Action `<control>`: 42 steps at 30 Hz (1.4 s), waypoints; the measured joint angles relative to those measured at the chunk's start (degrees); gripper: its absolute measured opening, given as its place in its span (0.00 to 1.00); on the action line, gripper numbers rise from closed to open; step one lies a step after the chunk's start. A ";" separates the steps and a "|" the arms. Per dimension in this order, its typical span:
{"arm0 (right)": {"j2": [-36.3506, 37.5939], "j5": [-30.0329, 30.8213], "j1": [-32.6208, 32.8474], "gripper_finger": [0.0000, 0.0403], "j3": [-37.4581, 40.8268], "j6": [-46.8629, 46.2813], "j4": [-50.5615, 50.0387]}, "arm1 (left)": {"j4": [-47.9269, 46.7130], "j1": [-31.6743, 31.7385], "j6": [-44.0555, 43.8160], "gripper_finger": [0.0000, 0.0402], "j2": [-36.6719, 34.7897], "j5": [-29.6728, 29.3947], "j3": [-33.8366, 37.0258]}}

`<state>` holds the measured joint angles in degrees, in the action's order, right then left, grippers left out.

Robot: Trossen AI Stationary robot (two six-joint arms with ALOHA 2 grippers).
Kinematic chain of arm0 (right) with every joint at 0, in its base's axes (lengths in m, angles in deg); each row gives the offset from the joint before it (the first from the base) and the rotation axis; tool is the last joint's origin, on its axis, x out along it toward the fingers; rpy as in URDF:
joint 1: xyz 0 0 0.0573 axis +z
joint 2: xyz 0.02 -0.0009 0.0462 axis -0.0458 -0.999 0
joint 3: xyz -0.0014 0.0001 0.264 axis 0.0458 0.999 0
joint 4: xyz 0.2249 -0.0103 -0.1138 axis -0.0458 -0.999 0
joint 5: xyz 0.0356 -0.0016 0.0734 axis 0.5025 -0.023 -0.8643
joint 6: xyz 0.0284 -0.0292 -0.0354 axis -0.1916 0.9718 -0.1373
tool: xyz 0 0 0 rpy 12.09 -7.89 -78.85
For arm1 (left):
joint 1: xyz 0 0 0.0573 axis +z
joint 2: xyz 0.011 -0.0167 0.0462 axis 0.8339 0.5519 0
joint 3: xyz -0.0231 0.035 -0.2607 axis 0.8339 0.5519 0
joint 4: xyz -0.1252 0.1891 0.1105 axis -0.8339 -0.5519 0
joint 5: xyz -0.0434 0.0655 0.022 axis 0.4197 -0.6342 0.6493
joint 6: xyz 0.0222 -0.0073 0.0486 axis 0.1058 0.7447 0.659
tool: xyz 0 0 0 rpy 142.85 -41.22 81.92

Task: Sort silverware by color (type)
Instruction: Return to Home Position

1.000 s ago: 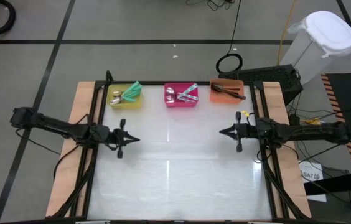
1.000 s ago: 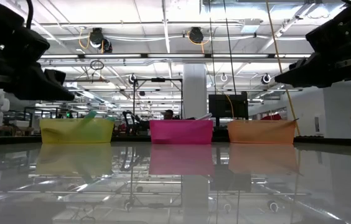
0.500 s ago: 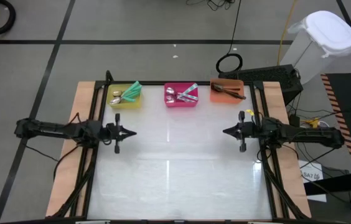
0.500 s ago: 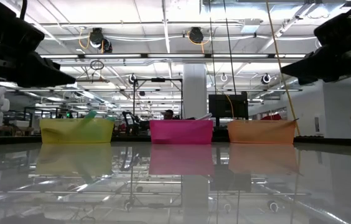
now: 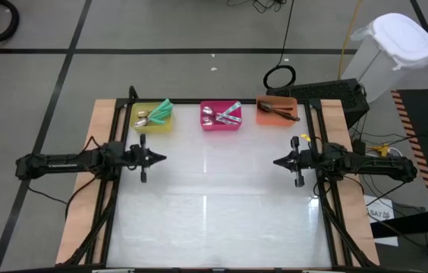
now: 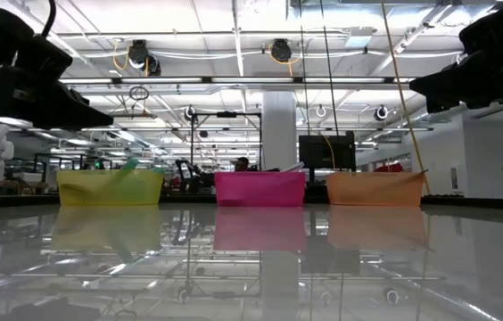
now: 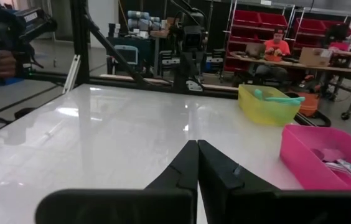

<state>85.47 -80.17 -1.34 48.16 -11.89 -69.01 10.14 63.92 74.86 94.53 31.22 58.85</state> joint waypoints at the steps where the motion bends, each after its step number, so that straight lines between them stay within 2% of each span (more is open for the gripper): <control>1: 0.01 0.01 0.00 0.00 0.00 0.20 -0.03 | 0.00 0.23 -0.09 0.00 0.00 0.24 0.00; 12: 0.00 0.27 -0.02 0.00 -0.02 0.83 -0.26 | 0.16 -1.00 -1.63 0.00 -1.02 0.74 0.04; 21: -0.07 0.25 -0.02 0.00 -0.02 0.76 -0.33 | 0.18 -5.02 0.02 0.00 -6.96 -0.09 0.04; 27: -0.07 0.25 -0.02 0.00 -0.02 0.41 -0.33 | 0.13 -5.20 2.10 0.00 -12.19 -0.67 0.04; 30: -0.09 0.25 -0.02 0.00 -0.02 0.34 -0.33 | -3.57 -5.17 2.09 0.00 -13.61 -1.78 -1.45; 35: -0.04 0.27 -0.04 0.00 -0.02 -0.25 -0.35 | -16.23 -5.05 -0.90 0.00 -13.51 -1.94 -6.77; 38: -0.04 0.63 -0.04 0.00 -0.02 -0.08 -0.39 | -14.08 -5.26 -1.76 0.00 -13.51 -0.26 -7.03; 42: -0.02 1.73 -0.07 0.00 -0.02 0.19 -0.55 | -6.66 -5.79 -1.99 0.00 -13.51 0.88 -3.69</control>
<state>85.45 -78.44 -1.41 48.14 -11.70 -69.55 3.47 58.13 72.87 81.03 32.11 55.16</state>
